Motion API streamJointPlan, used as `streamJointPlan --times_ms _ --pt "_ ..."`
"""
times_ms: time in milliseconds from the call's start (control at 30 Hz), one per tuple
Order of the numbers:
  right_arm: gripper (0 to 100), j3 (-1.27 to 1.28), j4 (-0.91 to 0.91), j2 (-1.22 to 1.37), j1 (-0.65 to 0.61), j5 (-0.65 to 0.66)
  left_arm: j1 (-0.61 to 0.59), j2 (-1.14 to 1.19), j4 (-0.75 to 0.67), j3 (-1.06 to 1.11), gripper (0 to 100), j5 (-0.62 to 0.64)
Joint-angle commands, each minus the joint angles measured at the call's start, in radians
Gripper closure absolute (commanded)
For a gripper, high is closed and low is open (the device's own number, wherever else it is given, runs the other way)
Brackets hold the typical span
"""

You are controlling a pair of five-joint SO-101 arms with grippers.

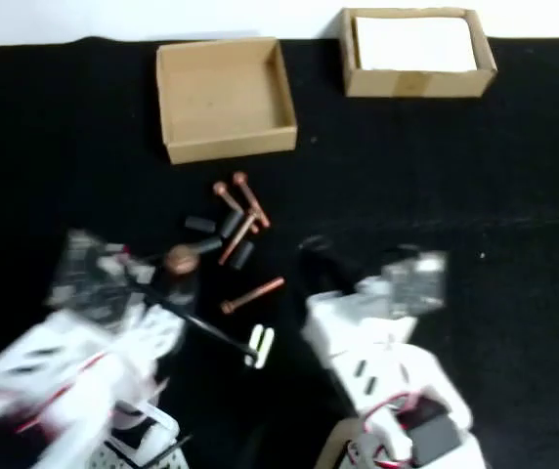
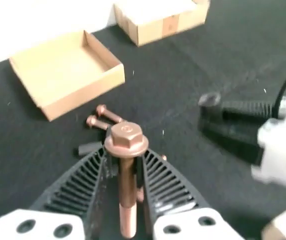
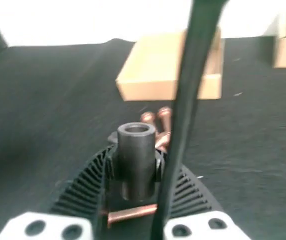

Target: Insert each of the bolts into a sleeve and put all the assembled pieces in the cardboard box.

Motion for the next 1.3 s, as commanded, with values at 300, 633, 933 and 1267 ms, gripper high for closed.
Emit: streamJointPlan --times_ms 300,633,933,1267 --pt "99.1 0.177 -0.231 -0.005 -0.028 -0.008 0.002 0.369 -0.443 -0.163 99 0.241" --pt "99.1 0.203 -0.278 -0.007 -0.025 0.089 0.163 0.659 -0.445 -0.326 99 0.299" --pt "99.1 0.197 -0.28 -0.013 -0.025 0.1 0.171 0.673 -0.44 -0.314 99 0.298" --pt "99.1 0.173 -0.28 -0.015 -0.025 0.098 0.166 0.673 -0.551 -0.18 99 0.296"
